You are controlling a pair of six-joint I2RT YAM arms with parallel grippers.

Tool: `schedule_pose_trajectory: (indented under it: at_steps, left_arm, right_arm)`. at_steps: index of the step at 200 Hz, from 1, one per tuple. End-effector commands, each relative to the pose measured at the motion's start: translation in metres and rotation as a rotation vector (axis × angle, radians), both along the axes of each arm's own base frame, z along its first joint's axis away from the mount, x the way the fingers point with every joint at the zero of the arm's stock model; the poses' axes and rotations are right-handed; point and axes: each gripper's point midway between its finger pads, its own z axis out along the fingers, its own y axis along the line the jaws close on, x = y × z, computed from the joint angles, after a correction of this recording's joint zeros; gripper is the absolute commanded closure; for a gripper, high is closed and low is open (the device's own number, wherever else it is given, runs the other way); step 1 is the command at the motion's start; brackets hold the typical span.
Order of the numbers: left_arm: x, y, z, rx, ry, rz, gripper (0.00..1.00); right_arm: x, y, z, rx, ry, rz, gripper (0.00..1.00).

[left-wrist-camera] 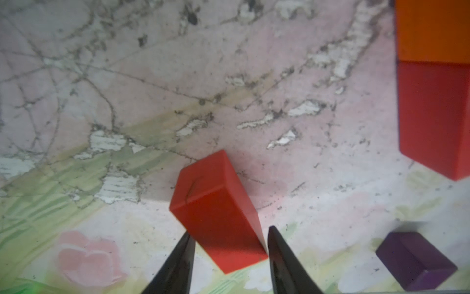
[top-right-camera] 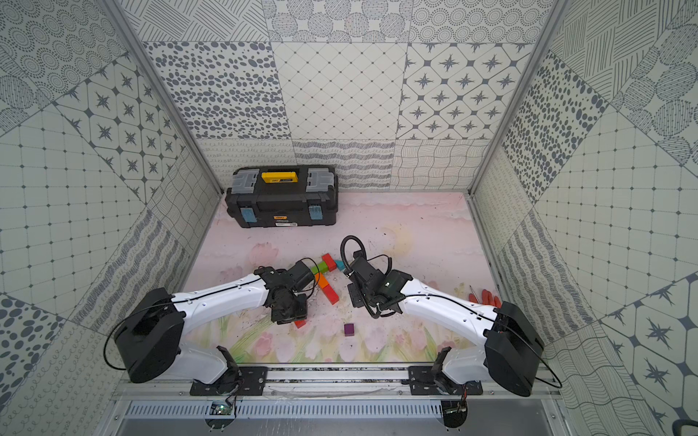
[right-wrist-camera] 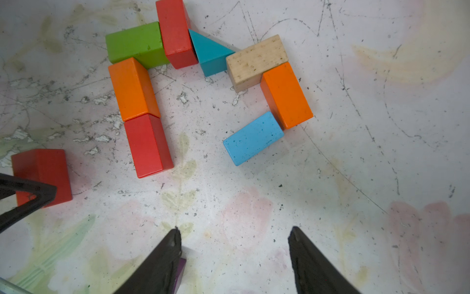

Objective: Assemble a heart with building blocks
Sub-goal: Pick up the building block from the center of the board, then assemble the building block at the center of the board.

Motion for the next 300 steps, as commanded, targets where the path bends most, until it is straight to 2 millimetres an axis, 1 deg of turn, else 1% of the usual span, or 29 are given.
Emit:
schedule_pose_trajectory:
  at_steps: [1,12,30,49,58,73,89,99,118,134,144,157,177,214,235,267,283,290,300]
  left_arm:
    - [0.011,-0.004,-0.009,0.009,0.001,0.003,0.78]
    - [0.012,-0.004,-0.008,0.018,0.002,-0.008,0.88]
    - [0.014,-0.006,0.001,0.025,-0.006,-0.044,0.99]
    - [0.02,-0.012,0.025,0.061,-0.077,-0.144,1.0]
    - [0.026,-0.023,0.04,0.043,-0.125,-0.207,1.0]
    - [0.036,-0.053,0.065,-0.036,-0.214,-0.332,1.0]
    - [0.046,-0.085,0.084,-0.121,-0.284,-0.452,1.0]
    - [0.052,-0.103,0.092,-0.155,-0.315,-0.518,1.0]
    - [0.062,-0.13,0.099,-0.198,-0.336,-0.614,1.0]
    - [0.066,-0.15,0.096,-0.227,-0.329,-0.691,1.0]
    - [0.067,-0.158,0.091,-0.223,-0.315,-0.733,1.0]
    - [0.066,-0.164,0.083,-0.209,-0.284,-0.776,1.0]
    - [0.061,-0.171,0.075,-0.21,-0.277,-0.832,1.0]
    - [0.051,-0.173,0.059,-0.206,-0.231,-0.877,1.0]
    - [0.047,-0.175,0.051,-0.219,-0.221,-0.886,1.0]
    - [0.048,-0.17,0.036,-0.179,-0.197,-0.883,1.0]
    - [0.052,-0.168,0.029,-0.144,-0.193,-0.877,0.76]
    - [0.054,-0.167,0.026,-0.129,-0.193,-0.874,0.69]
    - [0.057,-0.168,0.022,-0.12,-0.201,-0.869,0.63]
  right_arm:
    - [-0.001,-0.005,0.009,0.032,-0.021,-0.022,0.42]
    - [-0.003,-0.007,0.011,0.039,-0.024,-0.023,0.51]
    - [-0.006,-0.013,0.013,0.047,-0.03,-0.032,0.57]
    - [-0.008,-0.019,0.015,0.059,-0.034,-0.051,0.57]
    - [-0.007,-0.023,0.017,0.067,-0.038,-0.065,0.57]
    - [-0.005,-0.03,0.022,0.085,-0.049,-0.095,0.57]
    - [0.001,-0.041,0.027,0.104,-0.059,-0.14,0.57]
    - [0.006,-0.051,0.029,0.109,-0.057,-0.176,0.57]
    - [0.011,-0.068,0.034,0.118,-0.057,-0.234,0.57]
    - [0.011,-0.077,0.038,0.132,-0.054,-0.258,0.57]
    - [0.011,-0.081,0.04,0.144,-0.056,-0.268,0.57]
    - [0.01,-0.084,0.041,0.148,-0.056,-0.278,0.57]
    - [0.008,-0.087,0.039,0.146,-0.049,-0.288,0.57]
    - [0.006,-0.09,0.03,0.138,-0.031,-0.295,0.57]
    - [0.006,-0.09,0.031,0.138,-0.029,-0.295,0.57]
    - [0.007,-0.091,0.033,0.139,-0.032,-0.295,0.57]
    - [0.008,-0.091,0.033,0.14,-0.031,-0.297,0.57]
    - [0.007,-0.091,0.032,0.141,-0.031,-0.297,0.56]
    - [0.007,-0.092,0.031,0.142,-0.029,-0.299,0.54]
